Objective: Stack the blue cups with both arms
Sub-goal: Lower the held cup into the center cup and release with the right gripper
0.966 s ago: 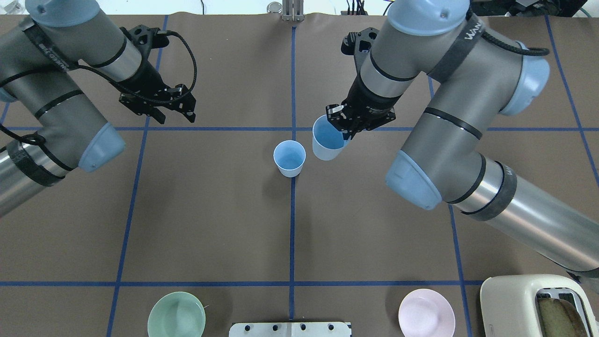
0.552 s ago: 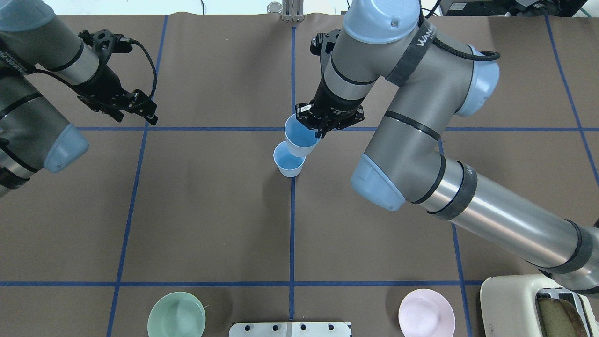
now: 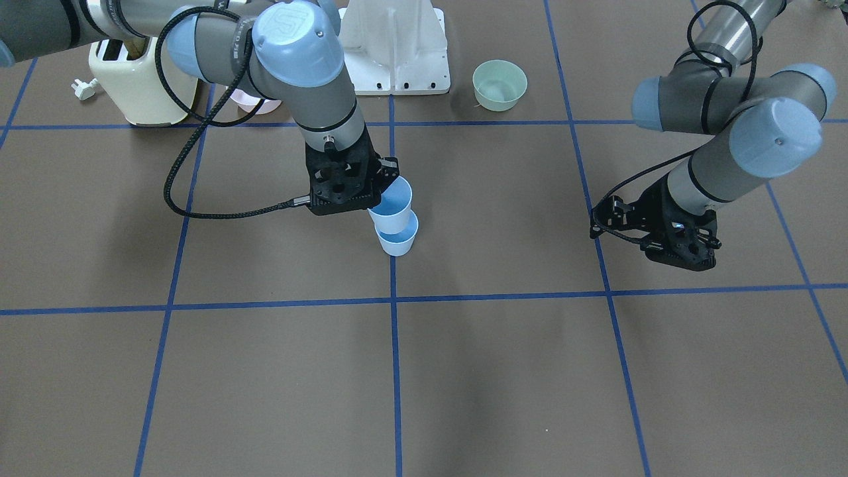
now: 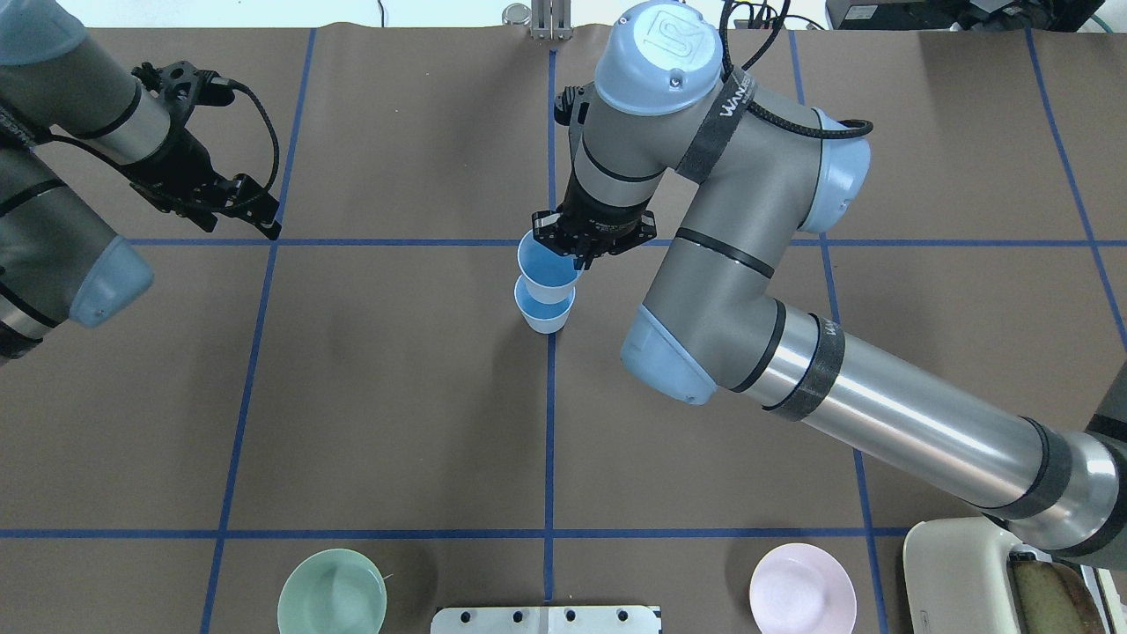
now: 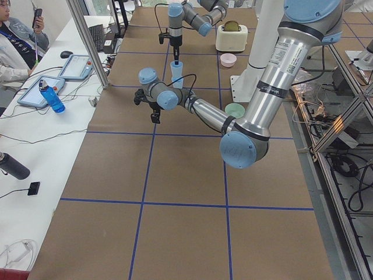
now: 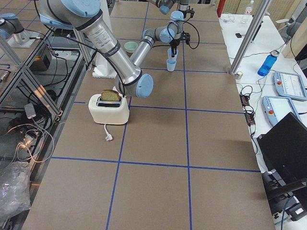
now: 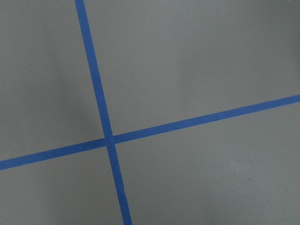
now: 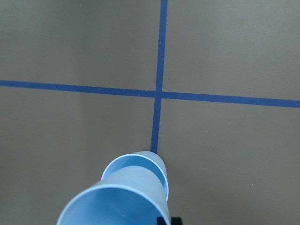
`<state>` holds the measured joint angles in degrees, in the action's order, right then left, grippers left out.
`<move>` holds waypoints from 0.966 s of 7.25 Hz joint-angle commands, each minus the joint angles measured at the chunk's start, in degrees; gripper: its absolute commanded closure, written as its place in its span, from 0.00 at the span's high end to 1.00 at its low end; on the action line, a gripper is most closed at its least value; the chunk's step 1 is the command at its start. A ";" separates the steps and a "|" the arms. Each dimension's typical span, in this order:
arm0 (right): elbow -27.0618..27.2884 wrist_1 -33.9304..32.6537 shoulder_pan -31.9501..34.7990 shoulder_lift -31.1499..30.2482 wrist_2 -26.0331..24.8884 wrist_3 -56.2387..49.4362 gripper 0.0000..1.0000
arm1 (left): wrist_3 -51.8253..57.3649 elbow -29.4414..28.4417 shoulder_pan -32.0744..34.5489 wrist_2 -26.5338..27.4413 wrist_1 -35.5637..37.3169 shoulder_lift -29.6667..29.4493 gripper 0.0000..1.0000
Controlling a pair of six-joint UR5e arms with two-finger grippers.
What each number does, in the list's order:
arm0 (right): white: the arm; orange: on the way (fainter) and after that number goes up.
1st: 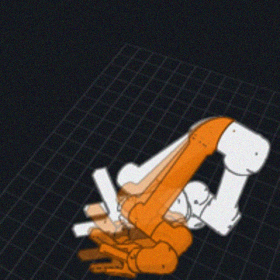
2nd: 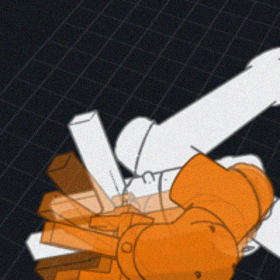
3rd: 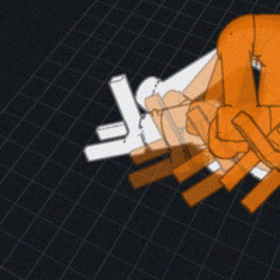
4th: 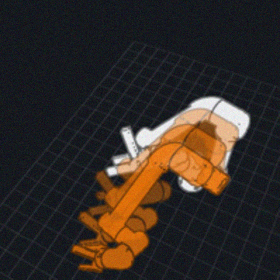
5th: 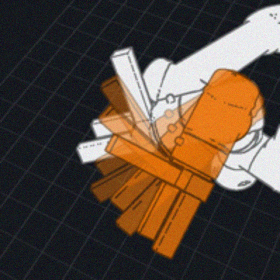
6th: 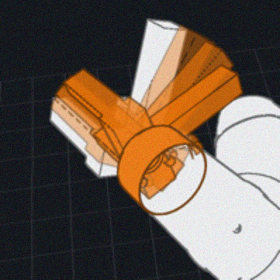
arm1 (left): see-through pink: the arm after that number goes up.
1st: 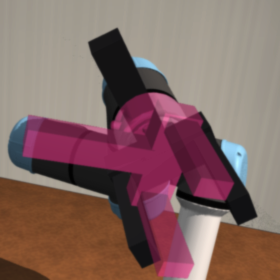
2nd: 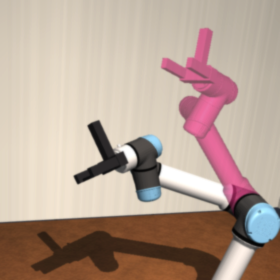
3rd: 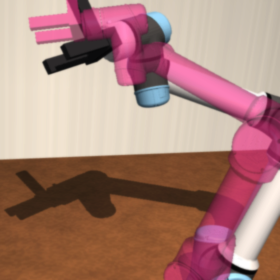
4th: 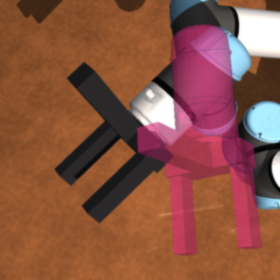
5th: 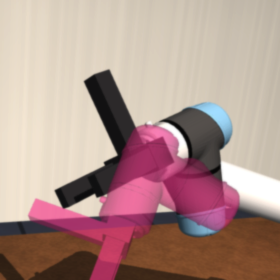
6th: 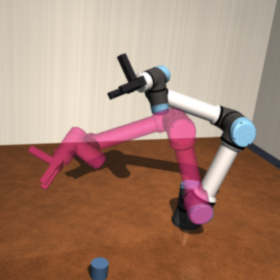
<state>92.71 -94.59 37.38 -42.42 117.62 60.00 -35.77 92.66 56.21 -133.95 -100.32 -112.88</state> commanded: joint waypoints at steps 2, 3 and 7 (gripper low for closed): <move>-0.60 0.11 -1.78 0.06 -1.78 0.12 0.00 | 0.00 -0.02 0.04 0.00 0.04 0.03 0.97; -0.60 0.11 -1.87 0.06 -1.87 0.03 0.00 | 0.08 -0.02 0.04 0.00 0.04 0.03 0.97; -0.95 2.46 -1.79 -0.03 -2.39 0.12 0.00 | 0.00 -0.02 0.04 0.00 0.04 0.03 0.97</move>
<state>91.94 -93.95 35.52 -42.41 115.61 59.98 -35.77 92.64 56.25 -133.97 -100.28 -112.85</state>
